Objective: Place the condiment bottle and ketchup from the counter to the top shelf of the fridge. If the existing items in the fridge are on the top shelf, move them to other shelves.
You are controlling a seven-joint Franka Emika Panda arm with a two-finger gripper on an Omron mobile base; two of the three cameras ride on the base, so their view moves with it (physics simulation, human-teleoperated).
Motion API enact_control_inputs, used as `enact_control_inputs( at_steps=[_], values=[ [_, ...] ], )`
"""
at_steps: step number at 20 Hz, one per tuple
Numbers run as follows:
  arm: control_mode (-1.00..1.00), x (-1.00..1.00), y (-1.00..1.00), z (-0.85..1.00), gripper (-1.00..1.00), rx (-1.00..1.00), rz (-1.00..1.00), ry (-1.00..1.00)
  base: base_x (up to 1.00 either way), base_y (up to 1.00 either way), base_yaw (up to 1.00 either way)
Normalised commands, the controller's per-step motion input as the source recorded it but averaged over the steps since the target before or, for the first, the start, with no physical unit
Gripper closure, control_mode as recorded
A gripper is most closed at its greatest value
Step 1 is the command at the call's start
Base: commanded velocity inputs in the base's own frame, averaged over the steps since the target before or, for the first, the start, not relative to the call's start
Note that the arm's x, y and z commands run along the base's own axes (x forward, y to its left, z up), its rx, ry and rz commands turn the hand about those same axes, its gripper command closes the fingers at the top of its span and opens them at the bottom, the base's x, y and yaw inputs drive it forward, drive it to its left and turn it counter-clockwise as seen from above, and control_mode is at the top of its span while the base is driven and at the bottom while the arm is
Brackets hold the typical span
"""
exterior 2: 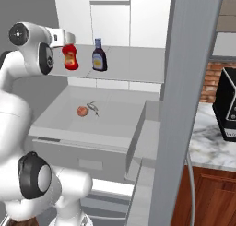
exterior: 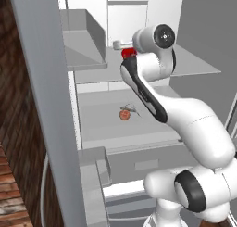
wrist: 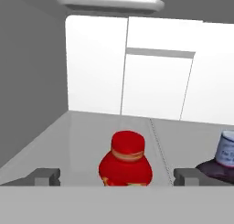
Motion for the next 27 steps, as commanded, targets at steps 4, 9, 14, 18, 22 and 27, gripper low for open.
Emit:
enact_control_inputs(
  at_steps=[4,9,14,18,22,27],
  values=[
    [-1.00,-1.00,-0.18,0.02,-1.00,0.00,0.00,-0.22,0.00,0.00,0.00],
    [-1.00,-1.00,-0.37,0.16,-1.00,0.00,0.00,-0.15,0.00,0.00,0.00],
    [-1.00,-1.00,-0.43,0.26,-1.00,0.00,0.00,-0.06,0.00,0.00,0.00],
    [-1.00,-1.00,-0.37,0.22,-1.00,0.00,0.01,-0.05,0.00,0.00,0.00],
    [-1.00,-1.00,-0.29,0.18,-1.00,0.00,0.01,-0.07,0.00,0.00,0.00],
    [-1.00,-1.00,-0.03,0.19,-1.00,-0.10,0.04,-0.03,0.00,0.00,0.00]
  ],
)
